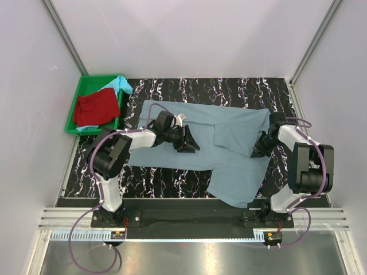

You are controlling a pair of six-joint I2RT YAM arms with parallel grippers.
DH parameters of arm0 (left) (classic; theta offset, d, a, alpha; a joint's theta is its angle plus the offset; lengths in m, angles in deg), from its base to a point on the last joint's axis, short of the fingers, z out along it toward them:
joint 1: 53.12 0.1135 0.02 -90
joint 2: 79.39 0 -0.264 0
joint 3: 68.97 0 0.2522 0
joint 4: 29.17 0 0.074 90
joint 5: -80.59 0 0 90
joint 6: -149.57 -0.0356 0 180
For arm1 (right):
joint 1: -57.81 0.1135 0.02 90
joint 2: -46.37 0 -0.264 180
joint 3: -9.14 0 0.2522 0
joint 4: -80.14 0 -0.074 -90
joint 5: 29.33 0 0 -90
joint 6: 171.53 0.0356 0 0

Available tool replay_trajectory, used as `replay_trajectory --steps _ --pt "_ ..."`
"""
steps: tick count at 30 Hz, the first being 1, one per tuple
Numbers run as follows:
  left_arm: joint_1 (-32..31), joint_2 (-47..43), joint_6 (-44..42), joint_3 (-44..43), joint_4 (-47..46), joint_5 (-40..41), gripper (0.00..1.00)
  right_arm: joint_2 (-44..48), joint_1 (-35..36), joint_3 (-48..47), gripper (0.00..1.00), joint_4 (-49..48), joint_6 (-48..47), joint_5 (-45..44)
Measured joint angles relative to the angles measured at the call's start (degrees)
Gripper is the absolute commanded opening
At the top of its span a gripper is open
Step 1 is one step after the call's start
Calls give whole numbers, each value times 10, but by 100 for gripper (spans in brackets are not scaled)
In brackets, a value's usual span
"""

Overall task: Fold and stack the t-shirts
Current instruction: Fold the tshirt

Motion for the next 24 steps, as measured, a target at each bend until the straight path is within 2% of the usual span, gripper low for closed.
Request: replay_trajectory --steps 1,2,5,6,9,11,14,17,22,24 --pt "1 0 -2 -2 7 0 47 0 0 1 3 1 0 0" --pt "2 0 -7 -4 13 0 47 -1 0 2 15 1 -1 -1" --pt "7 0 -30 -19 45 4 46 -2 0 2 31 11 -4 -2" --pt "10 0 -42 -27 62 7 46 -2 0 1 41 19 -6 -6" --pt "22 -9 -95 -59 134 39 46 6 0 -11 56 47 -11 -36" --pt "34 -31 -134 -76 184 70 46 20 0 -32 62 59 -12 -63" --pt "56 -77 -180 -82 235 116 46 30 0 -90 63 50 -8 -92" --pt "82 -122 -214 -82 277 155 46 2 0 -169 62 30 7 -109" --pt "117 -166 -252 -65 321 206 47 -87 0 -266 53 -2 44 -138" --pt "124 -178 -261 -49 333 224 46 -120 0 -288 44 -5 61 -151"
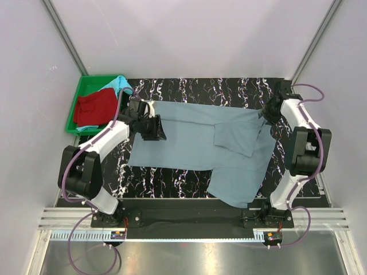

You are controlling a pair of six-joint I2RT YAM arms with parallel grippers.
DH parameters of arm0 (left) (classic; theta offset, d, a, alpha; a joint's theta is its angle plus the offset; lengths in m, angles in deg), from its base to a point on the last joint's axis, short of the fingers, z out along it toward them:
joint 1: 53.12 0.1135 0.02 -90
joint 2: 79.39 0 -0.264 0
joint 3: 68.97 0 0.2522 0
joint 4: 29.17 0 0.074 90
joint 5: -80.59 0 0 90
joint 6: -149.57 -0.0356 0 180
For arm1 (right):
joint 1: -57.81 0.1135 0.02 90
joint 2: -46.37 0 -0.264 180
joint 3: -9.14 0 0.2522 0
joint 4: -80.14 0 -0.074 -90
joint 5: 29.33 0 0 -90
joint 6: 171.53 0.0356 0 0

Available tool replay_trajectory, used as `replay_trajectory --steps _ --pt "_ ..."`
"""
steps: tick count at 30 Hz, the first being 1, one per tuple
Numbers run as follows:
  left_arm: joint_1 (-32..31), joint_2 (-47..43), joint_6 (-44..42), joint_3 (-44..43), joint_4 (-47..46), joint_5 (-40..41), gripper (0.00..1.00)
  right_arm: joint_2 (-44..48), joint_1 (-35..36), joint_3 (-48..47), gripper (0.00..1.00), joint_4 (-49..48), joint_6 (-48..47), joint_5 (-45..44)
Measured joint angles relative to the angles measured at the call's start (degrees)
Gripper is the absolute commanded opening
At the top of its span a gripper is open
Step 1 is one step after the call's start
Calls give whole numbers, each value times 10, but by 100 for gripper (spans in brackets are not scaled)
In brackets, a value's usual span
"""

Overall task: Fold and stack the t-shirts
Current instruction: Fold the tshirt

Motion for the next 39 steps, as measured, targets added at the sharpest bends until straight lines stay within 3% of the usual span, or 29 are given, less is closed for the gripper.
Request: replay_trajectory --steps 6,19,27,34,39 --pt "20 -3 -5 16 27 22 46 -81 0 -48 33 -1 31 -17" --pt "40 5 7 23 33 25 46 -220 0 -153 35 -8 12 -44" --pt "77 7 31 23 42 41 47 -339 0 -346 37 23 -17 -39" --pt "91 10 37 12 56 51 48 -489 3 -623 44 102 -15 -11" --pt "90 74 40 -75 47 52 47 -472 3 -606 56 141 -18 -12"
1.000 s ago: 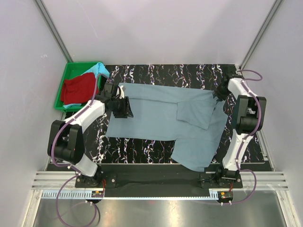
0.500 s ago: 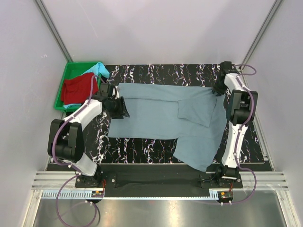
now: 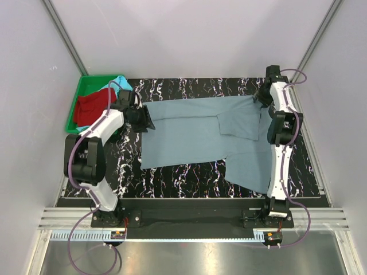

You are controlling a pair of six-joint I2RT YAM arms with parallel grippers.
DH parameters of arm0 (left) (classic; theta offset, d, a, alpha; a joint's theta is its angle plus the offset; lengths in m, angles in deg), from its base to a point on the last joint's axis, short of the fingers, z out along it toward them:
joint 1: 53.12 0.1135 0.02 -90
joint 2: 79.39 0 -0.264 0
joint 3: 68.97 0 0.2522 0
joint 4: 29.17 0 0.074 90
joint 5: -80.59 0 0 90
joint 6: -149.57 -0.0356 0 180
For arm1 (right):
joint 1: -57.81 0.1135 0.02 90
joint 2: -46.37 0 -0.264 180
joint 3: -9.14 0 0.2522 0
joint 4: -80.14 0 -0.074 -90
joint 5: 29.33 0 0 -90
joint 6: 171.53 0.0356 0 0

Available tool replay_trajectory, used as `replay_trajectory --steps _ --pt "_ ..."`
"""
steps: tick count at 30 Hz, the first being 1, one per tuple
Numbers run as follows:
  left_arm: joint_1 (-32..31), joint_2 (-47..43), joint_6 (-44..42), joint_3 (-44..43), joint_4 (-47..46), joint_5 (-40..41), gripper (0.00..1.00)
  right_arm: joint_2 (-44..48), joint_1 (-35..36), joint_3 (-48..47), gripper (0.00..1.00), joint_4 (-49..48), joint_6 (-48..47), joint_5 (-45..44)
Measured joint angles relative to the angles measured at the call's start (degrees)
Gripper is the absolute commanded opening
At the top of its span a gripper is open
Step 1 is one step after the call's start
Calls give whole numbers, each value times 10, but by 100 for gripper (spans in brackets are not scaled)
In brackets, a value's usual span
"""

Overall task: Fold and stack the t-shirts
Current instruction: Fold the tshirt

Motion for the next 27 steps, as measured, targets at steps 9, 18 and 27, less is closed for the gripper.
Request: replay_trajectory --steps 9,18,27 --pt "0 187 47 -129 -42 14 46 131 0 102 64 46 -76 -26" --pt "9 275 61 -226 -43 2 46 279 0 265 67 41 -82 2" --pt "37 329 40 -308 -41 -39 46 365 0 402 79 40 -94 2"
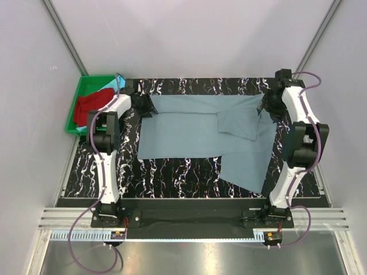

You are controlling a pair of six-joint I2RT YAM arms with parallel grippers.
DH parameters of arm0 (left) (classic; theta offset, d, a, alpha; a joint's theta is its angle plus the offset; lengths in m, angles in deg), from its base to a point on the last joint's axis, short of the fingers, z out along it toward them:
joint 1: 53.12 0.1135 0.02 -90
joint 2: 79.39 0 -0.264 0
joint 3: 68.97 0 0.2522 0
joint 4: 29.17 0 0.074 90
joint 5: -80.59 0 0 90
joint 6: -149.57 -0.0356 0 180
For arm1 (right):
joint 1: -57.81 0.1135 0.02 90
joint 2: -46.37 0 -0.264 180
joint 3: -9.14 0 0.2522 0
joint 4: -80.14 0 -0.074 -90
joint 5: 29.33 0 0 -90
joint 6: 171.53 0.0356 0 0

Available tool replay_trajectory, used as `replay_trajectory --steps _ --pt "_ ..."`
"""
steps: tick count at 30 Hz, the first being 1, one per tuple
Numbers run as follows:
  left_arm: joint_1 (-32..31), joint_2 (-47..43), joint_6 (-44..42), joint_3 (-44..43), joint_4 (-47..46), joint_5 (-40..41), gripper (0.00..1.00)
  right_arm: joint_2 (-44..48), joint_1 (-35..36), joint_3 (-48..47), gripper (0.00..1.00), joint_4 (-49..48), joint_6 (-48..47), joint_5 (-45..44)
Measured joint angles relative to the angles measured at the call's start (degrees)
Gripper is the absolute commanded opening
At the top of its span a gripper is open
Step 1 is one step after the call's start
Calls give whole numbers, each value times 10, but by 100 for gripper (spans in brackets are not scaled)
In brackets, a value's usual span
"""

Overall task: Fold and stack the t-shirts
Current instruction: Fold the tshirt

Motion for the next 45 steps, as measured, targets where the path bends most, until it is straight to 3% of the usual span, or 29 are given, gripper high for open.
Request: replay_trajectory --steps 3,4,5,9,14,18,21,31,38,45 --pt "1 -5 -7 3 9 1 47 55 -3 41 85 1 -3 1" --pt "1 -12 -7 11 11 2 47 78 -4 57 89 -1 -4 4" --pt "-1 -27 -7 29 9 3 48 98 -5 70 99 0 -4 10" --pt "-17 -141 -1 138 24 7 49 163 -7 120 100 -2 -1 36" --pt "-50 -373 15 290 24 24 51 213 -8 209 100 -9 10 92" --pt "-62 -550 54 430 19 70 52 238 -8 283 100 -18 22 137" --pt "-57 -625 100 515 42 119 52 272 -8 330 100 -23 30 170" --pt "-31 -624 285 605 67 199 46 472 -7 416 97 -27 42 227" --pt "-17 -605 394 661 23 217 48 499 20 443 96 -17 48 244" --pt "-15 -545 430 663 -32 216 46 507 47 443 94 -15 47 245"
